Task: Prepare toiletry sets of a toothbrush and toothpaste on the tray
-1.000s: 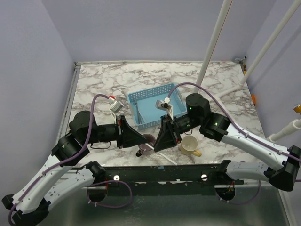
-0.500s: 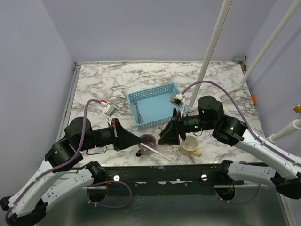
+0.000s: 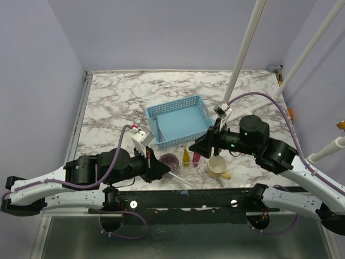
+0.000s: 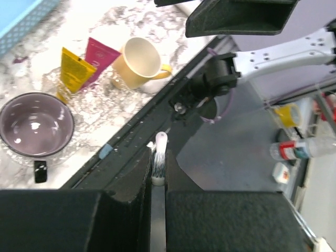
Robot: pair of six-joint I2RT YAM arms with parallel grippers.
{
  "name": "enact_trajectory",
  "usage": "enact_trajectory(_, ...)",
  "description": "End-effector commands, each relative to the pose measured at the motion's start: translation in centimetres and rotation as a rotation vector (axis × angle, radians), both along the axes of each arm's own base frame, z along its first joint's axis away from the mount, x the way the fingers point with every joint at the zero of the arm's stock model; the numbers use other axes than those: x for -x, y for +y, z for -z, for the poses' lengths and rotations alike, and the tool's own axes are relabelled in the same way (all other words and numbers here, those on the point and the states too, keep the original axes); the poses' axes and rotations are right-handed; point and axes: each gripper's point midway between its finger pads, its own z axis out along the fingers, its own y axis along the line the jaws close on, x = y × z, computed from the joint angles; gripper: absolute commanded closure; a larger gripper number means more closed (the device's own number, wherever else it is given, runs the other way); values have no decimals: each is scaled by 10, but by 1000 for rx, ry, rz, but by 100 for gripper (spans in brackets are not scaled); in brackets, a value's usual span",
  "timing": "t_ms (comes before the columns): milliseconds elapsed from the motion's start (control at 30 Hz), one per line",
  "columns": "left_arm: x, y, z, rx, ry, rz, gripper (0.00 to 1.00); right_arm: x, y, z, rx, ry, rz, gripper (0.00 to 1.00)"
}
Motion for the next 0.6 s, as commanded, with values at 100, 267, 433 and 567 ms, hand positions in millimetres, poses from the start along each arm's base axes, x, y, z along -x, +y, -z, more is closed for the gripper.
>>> enact_trajectory(100,-30,3,15,-159,-130,-256,100,-15,-13,27,69,25,117,45)
enact_trajectory(267,-36,1,20,-233,-184,-332,100,-15,-12,41,95,37,116,45)
enact_trajectory(433,-42,-3,24,-275,-214,-379,100,-18,-19,40,93,20,150,45)
enact_trajectory(567,-49,-3,23,-306,-243,-420,100,-18,-22,39,95,9,157,45)
